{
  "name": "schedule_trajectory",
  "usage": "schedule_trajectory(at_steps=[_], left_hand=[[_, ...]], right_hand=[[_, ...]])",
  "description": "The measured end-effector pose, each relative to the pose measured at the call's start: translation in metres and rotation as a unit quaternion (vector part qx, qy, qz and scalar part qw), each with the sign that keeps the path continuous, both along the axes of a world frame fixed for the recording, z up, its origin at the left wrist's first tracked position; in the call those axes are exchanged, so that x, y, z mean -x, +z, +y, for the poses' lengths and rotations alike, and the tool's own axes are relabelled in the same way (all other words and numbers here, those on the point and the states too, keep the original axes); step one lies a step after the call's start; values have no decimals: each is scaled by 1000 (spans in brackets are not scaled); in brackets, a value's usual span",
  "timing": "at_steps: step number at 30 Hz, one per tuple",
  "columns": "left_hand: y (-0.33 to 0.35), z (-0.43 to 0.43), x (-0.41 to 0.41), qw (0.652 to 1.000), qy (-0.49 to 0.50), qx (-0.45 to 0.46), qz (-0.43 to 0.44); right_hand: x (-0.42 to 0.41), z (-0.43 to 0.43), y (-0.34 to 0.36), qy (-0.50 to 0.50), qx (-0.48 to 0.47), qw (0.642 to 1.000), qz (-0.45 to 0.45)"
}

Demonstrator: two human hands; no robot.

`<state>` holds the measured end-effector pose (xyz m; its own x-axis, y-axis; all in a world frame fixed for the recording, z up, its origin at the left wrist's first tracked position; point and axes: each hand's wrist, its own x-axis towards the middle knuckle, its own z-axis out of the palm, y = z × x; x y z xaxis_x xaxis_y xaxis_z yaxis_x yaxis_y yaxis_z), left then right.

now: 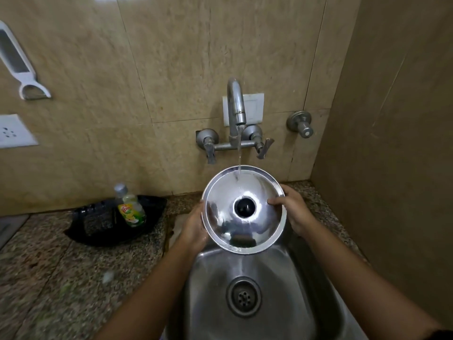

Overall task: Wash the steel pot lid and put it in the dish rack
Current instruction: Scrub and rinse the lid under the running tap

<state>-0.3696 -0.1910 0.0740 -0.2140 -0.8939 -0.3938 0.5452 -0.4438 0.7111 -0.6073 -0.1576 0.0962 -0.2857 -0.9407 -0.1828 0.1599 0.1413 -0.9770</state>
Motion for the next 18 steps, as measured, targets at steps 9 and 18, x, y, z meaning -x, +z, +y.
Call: schedule_trajectory(at_steps=[9,18], left_hand=[[28,1,48,989,7,19,-144],[33,1,11,982,89,39,-165]], right_hand=[[24,-3,-1,-112,-6,994,-1],[-5,-27,12,-44,3,998,34]])
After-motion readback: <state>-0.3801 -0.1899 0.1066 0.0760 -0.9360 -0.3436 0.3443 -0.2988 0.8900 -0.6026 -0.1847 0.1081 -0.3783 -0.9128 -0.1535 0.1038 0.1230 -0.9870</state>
